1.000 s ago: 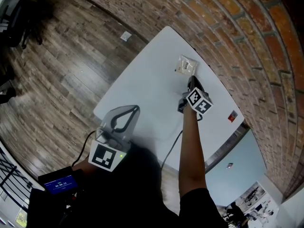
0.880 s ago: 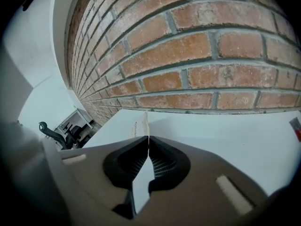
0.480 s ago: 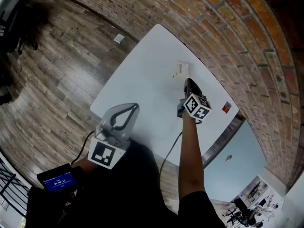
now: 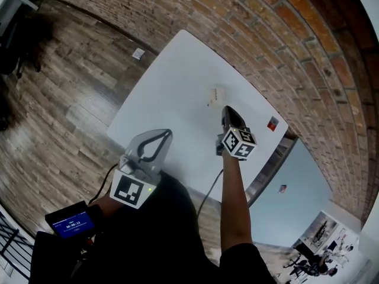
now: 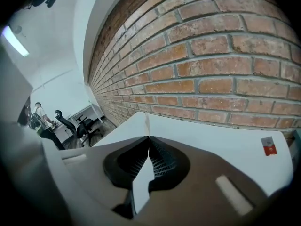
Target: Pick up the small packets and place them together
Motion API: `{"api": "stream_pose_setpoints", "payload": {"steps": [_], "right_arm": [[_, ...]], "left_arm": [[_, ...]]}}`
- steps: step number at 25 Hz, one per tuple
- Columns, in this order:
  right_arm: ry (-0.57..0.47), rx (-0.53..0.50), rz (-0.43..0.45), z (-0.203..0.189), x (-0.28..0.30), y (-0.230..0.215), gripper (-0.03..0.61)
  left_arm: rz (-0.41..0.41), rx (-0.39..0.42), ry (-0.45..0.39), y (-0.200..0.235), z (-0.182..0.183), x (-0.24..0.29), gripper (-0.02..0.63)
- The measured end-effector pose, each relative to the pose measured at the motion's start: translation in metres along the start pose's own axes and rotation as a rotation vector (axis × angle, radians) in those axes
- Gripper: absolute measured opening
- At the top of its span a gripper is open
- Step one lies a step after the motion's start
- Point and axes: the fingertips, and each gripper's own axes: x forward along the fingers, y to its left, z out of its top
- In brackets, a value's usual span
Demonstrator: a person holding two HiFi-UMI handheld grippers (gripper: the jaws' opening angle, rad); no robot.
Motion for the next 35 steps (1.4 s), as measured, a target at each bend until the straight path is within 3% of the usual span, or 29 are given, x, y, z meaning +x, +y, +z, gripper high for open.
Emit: {"api": "stream_pose_setpoints", "payload": {"steps": [13,19,25,30,35], "right_arm": [[-0.020,-0.088,-0.008,0.006,-0.049,0.022,0.006],[-0.013,-0.149,0.053,0.000,-0.058,0.031,0.006],[0.011,-0.205,0.157,-0.005,-0.060,0.030,0.006],[0.039,-0.210,0.230,-0.012,-0.055,0.030,0.006],[0.066,-0.244,0.271,-0.016,-0.049,0.032,0.006]], "left_arm": [[-0.156,0.089,0.029,-0.022,-0.006,0.015,0.000],[-0.135,0.139,0.018,-0.043,-0.006,0.023,0.000],[-0.013,0.054,-0.018,-0.054,-0.002,0.021,0.000],[0.057,0.062,-0.025,-0.067,-0.007,0.012,0.000],[0.050,0.092,-0.014,-0.080,-0.010,0.009,0.000]]}}
